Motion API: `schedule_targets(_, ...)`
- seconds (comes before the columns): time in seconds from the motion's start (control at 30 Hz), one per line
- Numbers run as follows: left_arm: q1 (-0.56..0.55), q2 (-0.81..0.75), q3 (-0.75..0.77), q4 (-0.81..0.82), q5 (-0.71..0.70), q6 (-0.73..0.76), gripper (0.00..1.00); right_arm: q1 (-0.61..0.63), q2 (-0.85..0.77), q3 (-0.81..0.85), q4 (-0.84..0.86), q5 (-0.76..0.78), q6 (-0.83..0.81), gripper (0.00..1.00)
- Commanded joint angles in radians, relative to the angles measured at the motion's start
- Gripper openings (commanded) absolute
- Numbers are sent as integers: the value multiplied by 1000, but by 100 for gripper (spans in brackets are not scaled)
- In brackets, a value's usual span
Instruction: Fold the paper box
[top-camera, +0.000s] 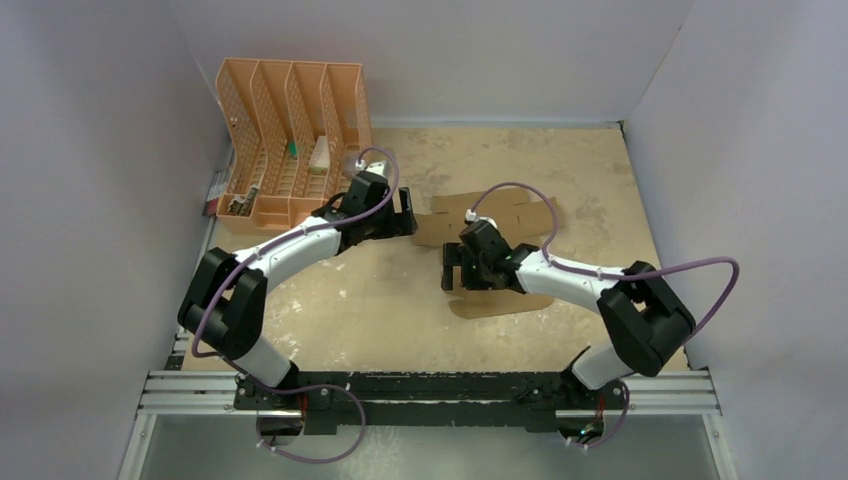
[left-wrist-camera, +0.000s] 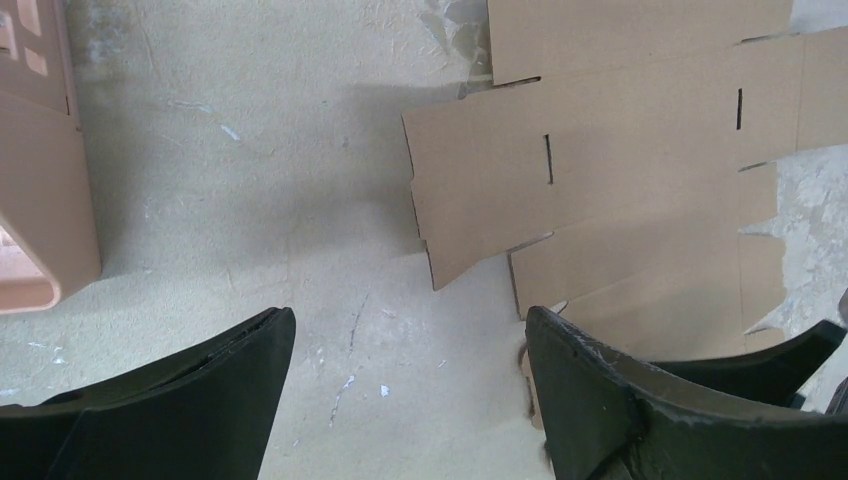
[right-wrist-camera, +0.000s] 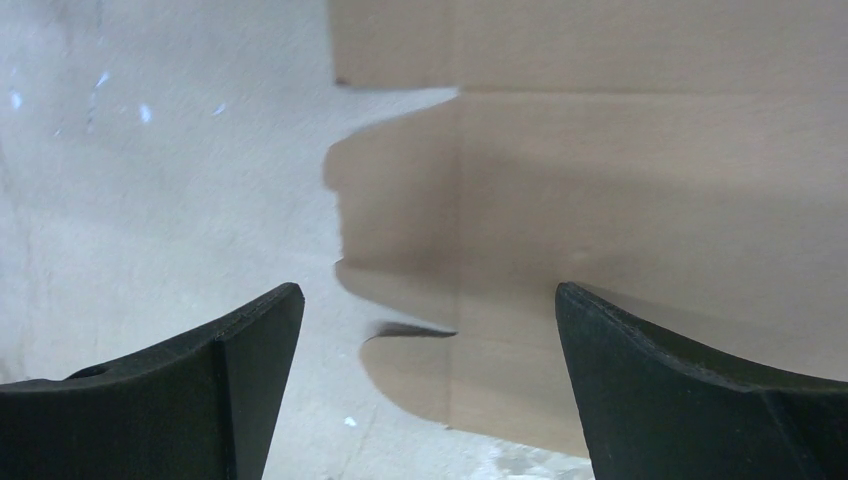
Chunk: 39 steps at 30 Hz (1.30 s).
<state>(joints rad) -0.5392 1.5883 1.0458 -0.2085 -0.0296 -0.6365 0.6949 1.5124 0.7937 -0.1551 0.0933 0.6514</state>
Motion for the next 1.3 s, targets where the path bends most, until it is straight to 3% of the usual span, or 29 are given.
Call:
schedule_targets(0.0, -5, -15, -5, 46, 2, -4, 84, 26, -53, 40, -15, 3, 60, 99)
schedule_targets(0.17, -5, 29, 39, 44, 21, 13, 78, -23, -189, 87, -98, 73, -152, 99)
schedule_targets(0.43, -5, 124, 115, 71, 77, -20, 67, -345, -213, 153, -134, -62, -382, 99)
schedule_targets(0.77, -5, 220, 143, 84, 123, -37, 62, -685, -111, 170, -1, -294, -417, 98)
schedule_targets(0.97, -4, 258, 182, 64, 135, -23, 55, -889, -14, 207, 76, -422, -436, 91)
schedule_targets(1.27, 25, 307, 239, 33, 174, -17, 44, -961, 217, 286, 146, -618, -467, 81)
